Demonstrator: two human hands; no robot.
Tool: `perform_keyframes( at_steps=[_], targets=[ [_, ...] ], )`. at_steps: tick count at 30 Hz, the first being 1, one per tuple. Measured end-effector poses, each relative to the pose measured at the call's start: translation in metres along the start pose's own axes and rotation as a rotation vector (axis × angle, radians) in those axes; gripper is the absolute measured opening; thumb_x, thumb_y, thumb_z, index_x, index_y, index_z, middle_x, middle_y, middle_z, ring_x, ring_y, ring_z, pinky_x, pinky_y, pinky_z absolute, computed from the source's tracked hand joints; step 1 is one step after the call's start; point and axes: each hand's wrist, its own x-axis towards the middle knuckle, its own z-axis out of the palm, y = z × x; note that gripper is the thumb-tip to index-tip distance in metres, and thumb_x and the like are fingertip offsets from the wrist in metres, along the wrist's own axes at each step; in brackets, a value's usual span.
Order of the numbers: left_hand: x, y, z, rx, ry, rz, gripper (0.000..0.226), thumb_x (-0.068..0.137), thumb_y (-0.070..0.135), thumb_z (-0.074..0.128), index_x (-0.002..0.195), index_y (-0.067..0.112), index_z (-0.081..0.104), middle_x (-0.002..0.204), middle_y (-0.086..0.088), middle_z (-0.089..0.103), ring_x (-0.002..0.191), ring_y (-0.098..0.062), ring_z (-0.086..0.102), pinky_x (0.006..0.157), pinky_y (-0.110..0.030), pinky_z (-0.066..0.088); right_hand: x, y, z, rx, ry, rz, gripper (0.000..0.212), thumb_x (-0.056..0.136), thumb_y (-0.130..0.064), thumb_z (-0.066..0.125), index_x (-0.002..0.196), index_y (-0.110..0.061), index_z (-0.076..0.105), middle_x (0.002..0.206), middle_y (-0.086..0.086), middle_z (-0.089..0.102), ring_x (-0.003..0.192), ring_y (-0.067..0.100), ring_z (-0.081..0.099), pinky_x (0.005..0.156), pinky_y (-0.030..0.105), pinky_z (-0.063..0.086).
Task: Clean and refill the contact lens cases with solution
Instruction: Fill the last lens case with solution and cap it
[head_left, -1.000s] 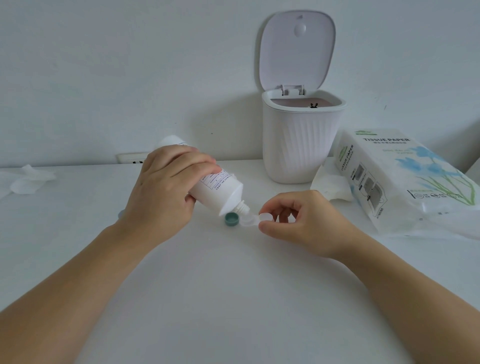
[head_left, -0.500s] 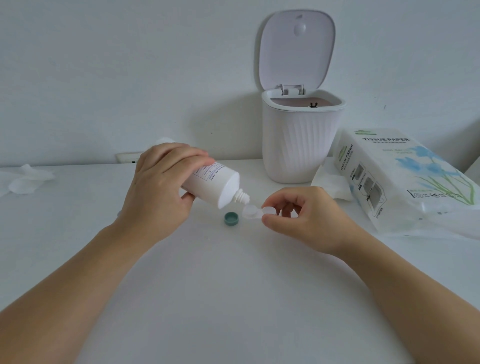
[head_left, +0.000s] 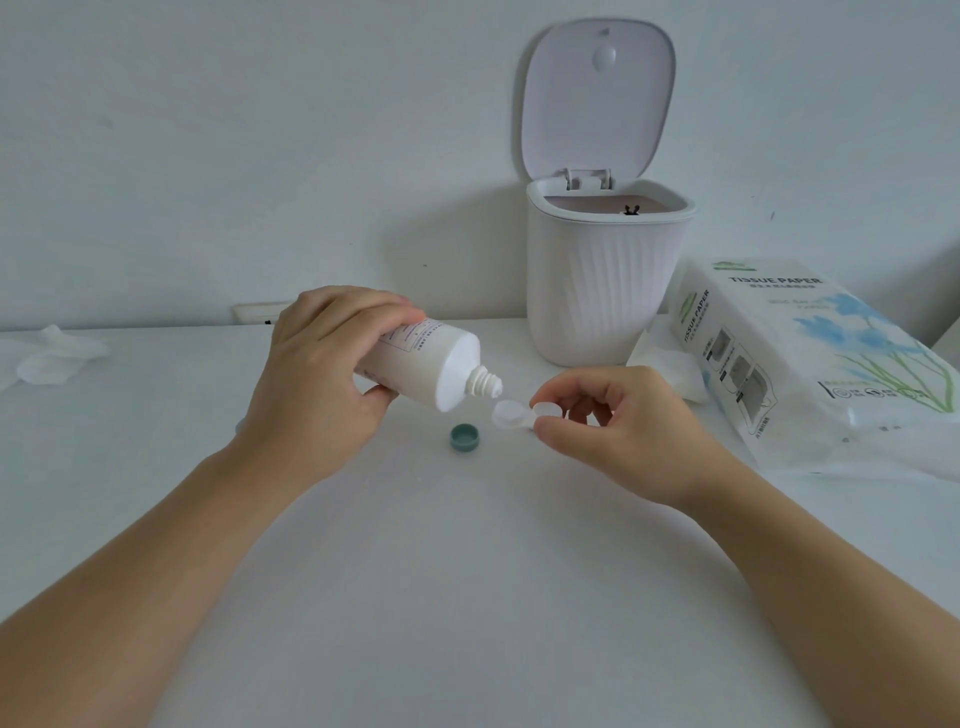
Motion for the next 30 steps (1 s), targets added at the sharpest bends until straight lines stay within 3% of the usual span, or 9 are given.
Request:
perform_keyframes(
  at_steps=[8, 17, 26, 30],
  targets=[
    [0.0008, -0.0002, 0.0007, 0.069, 0.007, 0.075, 0.067, 0.055, -0.013, 0.078, 0.117, 0.01, 0.071, 0.122, -0.001, 0.069, 0.116, -0.03, 0.053, 0.103, -0.034, 0.035, -0.0002, -0.0013, 0.0008, -0.018, -0.021, -0.032, 0.008, 0.082, -0.017, 0.078, 0.083, -0.025, 0.077, 0.063, -0.023, 0.061, 0.054, -0.003, 0.05, 0.055, 0.004, 0.035],
    [0.0016, 0.0012, 0.0015, 0.084, 0.052, 0.139, 0.063, 0.058, -0.015, 0.075, 0.116, 0.008, 0.072, 0.122, -0.004, 0.07, 0.116, -0.036, 0.058, 0.102, -0.046, 0.042, -0.0005, -0.0011, 0.0013, -0.019, -0.025, -0.037, 0.008, 0.081, -0.017, 0.079, 0.084, -0.024, 0.077, 0.063, -0.022, 0.061, 0.055, -0.002, 0.05, 0.055, 0.004, 0.034],
    [0.0018, 0.0013, 0.002, 0.102, 0.095, 0.147, 0.067, 0.052, -0.016, 0.078, 0.115, 0.008, 0.073, 0.12, -0.004, 0.07, 0.115, -0.036, 0.059, 0.104, -0.037, 0.036, -0.0004, -0.0001, 0.0013, -0.021, -0.021, -0.041, 0.009, 0.081, -0.018, 0.08, 0.085, -0.025, 0.077, 0.065, -0.022, 0.062, 0.055, -0.003, 0.05, 0.055, 0.004, 0.035],
    [0.0017, 0.001, 0.0031, 0.067, 0.089, 0.136, 0.066, 0.055, -0.015, 0.078, 0.117, 0.009, 0.072, 0.121, -0.003, 0.069, 0.115, -0.034, 0.057, 0.103, -0.039, 0.039, -0.0008, 0.0003, 0.0011, -0.007, -0.008, -0.038, 0.009, 0.081, -0.018, 0.08, 0.085, -0.025, 0.077, 0.066, -0.022, 0.062, 0.056, -0.003, 0.051, 0.056, 0.004, 0.036]
  ],
)
